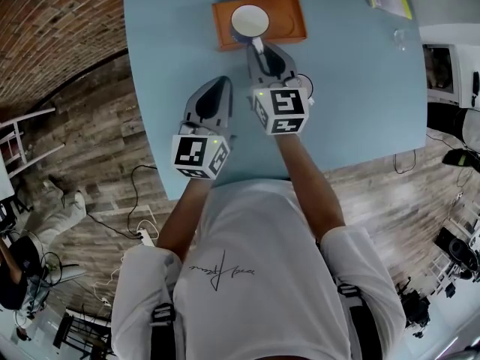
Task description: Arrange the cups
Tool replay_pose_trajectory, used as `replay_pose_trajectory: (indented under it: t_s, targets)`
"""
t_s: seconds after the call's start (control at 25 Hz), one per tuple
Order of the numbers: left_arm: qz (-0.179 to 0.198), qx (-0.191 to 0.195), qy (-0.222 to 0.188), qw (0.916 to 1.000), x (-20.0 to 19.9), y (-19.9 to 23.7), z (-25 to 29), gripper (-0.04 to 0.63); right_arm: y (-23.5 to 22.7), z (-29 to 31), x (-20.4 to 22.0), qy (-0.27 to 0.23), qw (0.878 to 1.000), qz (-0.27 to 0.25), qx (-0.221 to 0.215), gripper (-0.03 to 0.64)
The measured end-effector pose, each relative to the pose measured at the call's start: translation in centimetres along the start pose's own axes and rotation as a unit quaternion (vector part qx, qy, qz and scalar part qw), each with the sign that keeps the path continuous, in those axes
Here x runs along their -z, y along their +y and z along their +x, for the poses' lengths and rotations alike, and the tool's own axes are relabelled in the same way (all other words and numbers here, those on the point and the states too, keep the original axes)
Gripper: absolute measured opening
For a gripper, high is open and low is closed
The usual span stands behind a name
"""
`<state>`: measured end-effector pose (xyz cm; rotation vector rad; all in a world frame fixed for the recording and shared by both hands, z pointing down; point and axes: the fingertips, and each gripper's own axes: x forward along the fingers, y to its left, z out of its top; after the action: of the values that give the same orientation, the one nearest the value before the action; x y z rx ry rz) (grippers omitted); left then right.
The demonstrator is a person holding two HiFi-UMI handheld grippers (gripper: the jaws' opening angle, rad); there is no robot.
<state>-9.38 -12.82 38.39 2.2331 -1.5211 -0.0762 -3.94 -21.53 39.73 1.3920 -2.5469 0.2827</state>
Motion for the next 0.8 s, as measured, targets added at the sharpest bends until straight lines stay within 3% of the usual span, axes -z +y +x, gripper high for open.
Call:
replay_pose_trajectory:
  t_s: [0.8]
  targets:
    - [-0.008,-0.003,0.016,0.9998,1.1,1.4,1.7,0.007,-1.3,2.7,3.3,0.027,1.0,0.003,0.001,0.066]
